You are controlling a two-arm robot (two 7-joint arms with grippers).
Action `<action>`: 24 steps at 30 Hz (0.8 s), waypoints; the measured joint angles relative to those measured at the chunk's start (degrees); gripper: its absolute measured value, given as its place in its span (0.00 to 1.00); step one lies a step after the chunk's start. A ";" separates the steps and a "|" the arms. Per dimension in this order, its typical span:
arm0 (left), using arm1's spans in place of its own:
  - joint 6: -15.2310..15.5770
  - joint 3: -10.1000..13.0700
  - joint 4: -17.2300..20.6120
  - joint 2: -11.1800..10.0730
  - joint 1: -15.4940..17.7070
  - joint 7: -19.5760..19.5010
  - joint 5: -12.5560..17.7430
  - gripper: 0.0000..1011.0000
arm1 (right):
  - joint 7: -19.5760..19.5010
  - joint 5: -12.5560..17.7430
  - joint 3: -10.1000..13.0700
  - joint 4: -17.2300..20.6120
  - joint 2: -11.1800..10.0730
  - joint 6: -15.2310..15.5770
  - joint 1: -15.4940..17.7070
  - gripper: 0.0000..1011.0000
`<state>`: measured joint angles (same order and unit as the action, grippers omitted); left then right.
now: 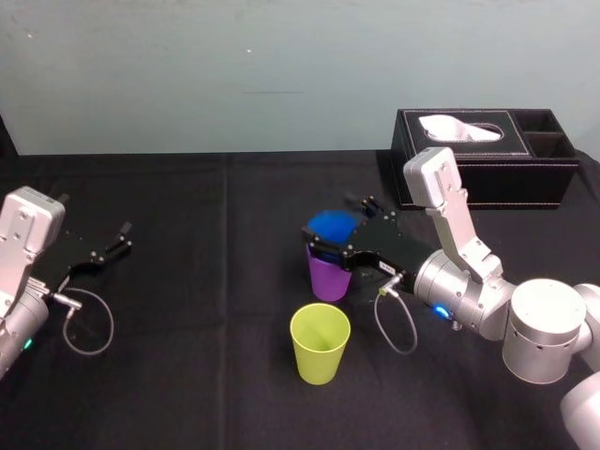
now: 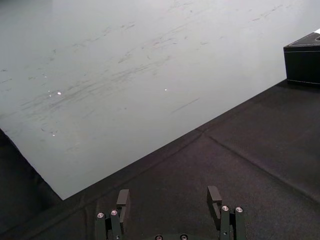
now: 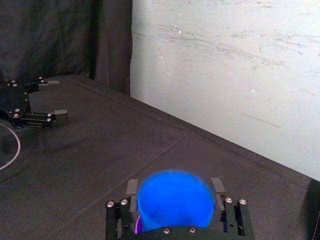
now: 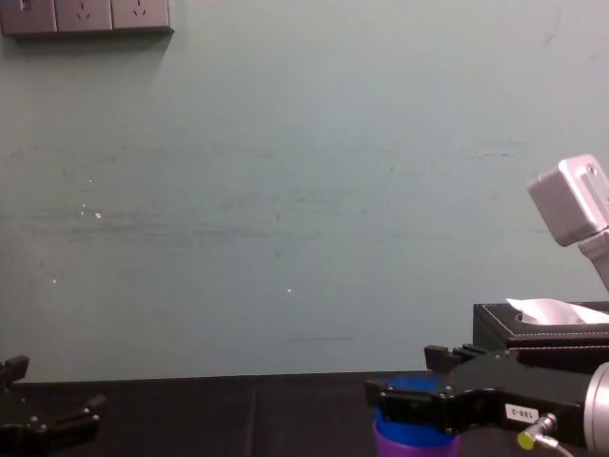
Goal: Stack the three plastic cups sequentially using one hand.
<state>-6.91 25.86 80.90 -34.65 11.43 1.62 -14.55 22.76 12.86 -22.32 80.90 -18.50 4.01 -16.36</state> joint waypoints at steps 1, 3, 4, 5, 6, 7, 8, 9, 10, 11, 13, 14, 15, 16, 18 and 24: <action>0.00 0.00 0.00 0.00 0.00 0.00 0.00 1.00 | -0.01 -0.01 0.00 0.03 -0.01 0.01 0.01 0.92; 0.00 0.00 0.00 0.00 0.00 0.00 0.00 1.00 | -0.02 -0.02 0.00 0.04 -0.01 0.02 0.02 0.95; 0.00 0.00 0.00 0.00 0.00 0.00 0.00 1.00 | -0.04 -0.03 0.00 0.05 -0.02 0.03 0.02 0.96; 0.00 0.00 0.00 0.00 0.00 0.00 0.00 1.00 | -0.04 -0.04 0.00 0.05 -0.03 0.04 0.03 0.99; 0.00 0.00 0.00 0.00 0.00 0.00 0.00 1.00 | -0.05 -0.04 0.00 0.05 -0.03 0.04 0.03 0.99; 0.00 0.00 0.00 0.00 0.00 0.00 0.00 1.00 | -0.05 -0.05 0.00 0.06 -0.03 0.05 0.04 0.99; 0.00 0.00 0.00 0.00 0.00 0.00 0.00 1.00 | -0.06 -0.05 0.00 0.07 -0.04 0.06 0.04 0.99; 0.00 0.00 0.00 0.00 0.00 0.00 0.00 1.00 | -0.07 -0.06 0.00 0.08 -0.05 0.07 0.04 0.99; 0.00 0.00 0.00 0.00 0.00 0.00 0.00 1.00 | -0.07 -0.06 0.00 0.08 -0.05 0.07 0.04 0.99; 0.01 0.00 0.00 0.00 0.00 0.00 0.00 1.00 | -0.07 -0.06 0.00 0.09 -0.05 0.08 0.04 0.99; 0.00 0.00 0.00 0.00 0.00 0.00 0.00 1.00 | -0.09 -0.06 0.00 0.11 -0.06 0.09 0.04 0.99; 0.00 0.00 0.00 0.00 0.00 0.00 0.00 1.00 | -0.09 -0.06 0.00 0.11 -0.06 0.10 0.04 0.99; 0.00 0.00 0.00 0.00 0.00 0.00 0.00 1.00 | -0.09 -0.06 -0.01 0.12 -0.06 0.10 0.04 0.99; 0.00 0.00 0.00 0.00 0.00 0.00 0.00 1.00 | -0.10 -0.07 0.00 0.13 -0.06 0.12 0.04 0.99; 0.00 0.00 0.00 0.00 0.00 0.00 0.00 1.00 | -0.12 -0.06 0.01 0.17 -0.08 0.14 0.07 0.99; 0.00 0.00 0.00 0.00 0.00 0.00 0.00 1.00 | -0.02 1.32 1.45 4.64 -2.12 0.08 3.23 0.99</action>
<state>-6.91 25.86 80.90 -34.65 11.43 1.62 -14.55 22.74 14.19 -20.88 85.54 -20.61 4.09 -13.13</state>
